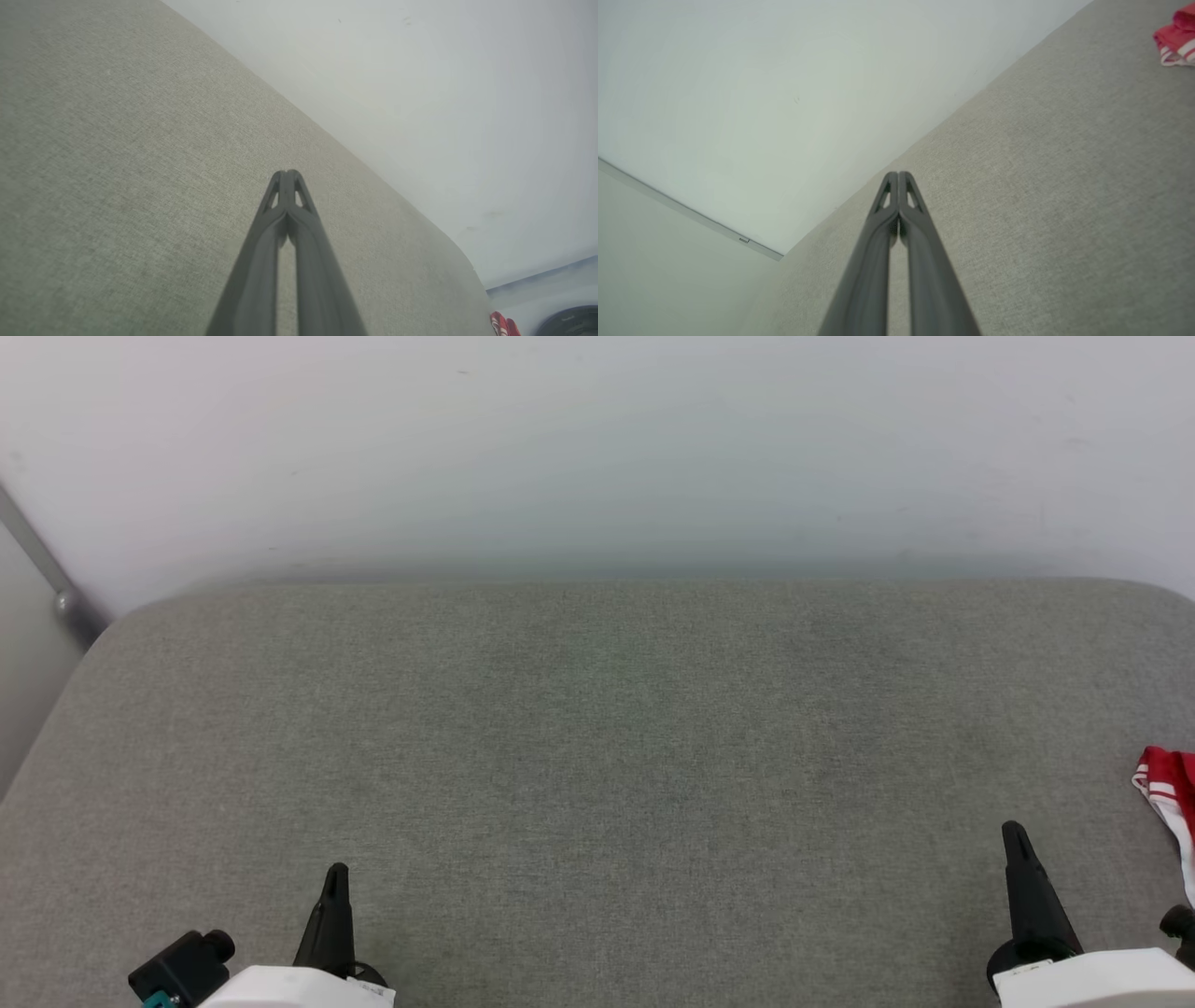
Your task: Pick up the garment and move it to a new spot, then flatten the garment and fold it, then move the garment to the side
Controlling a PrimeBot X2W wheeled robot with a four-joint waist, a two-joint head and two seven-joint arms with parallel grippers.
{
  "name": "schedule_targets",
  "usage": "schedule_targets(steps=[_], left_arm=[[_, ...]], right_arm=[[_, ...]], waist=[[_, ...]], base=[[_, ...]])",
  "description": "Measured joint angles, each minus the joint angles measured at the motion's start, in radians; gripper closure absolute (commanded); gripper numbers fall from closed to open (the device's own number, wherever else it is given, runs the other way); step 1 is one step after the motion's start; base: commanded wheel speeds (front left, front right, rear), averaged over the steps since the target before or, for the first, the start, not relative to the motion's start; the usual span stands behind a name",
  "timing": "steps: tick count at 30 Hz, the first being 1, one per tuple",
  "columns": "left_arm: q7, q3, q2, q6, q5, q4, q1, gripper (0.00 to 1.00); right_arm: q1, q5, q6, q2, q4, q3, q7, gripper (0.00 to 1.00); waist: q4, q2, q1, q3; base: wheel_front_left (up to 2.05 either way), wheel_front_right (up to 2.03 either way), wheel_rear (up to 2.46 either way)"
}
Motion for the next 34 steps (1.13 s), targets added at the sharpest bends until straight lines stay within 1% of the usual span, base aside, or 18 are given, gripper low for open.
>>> schedule_targets(steps=[24,34], left_arm=[[0.073,0.031,0.003,-0.043,-0.320,0.033,-0.065,1.00],[0.099,0.043,0.003,-0.058,-0.428,0.045,-0.085,1.00]], right_arm=[[-0.064,0.304,0.000,-0.005,0.044,-0.004,0.072,1.00],[-0.085,0.405,0.000,-0.005,0.059,-0.008,0.098,1.00]], waist=[[-0.005,0.0000,0.0000,0.008],[-0.007,0.0000,0.0000,0.011]], base=[[0.00,0.00,0.00],[0.00,0.00,0.00]])
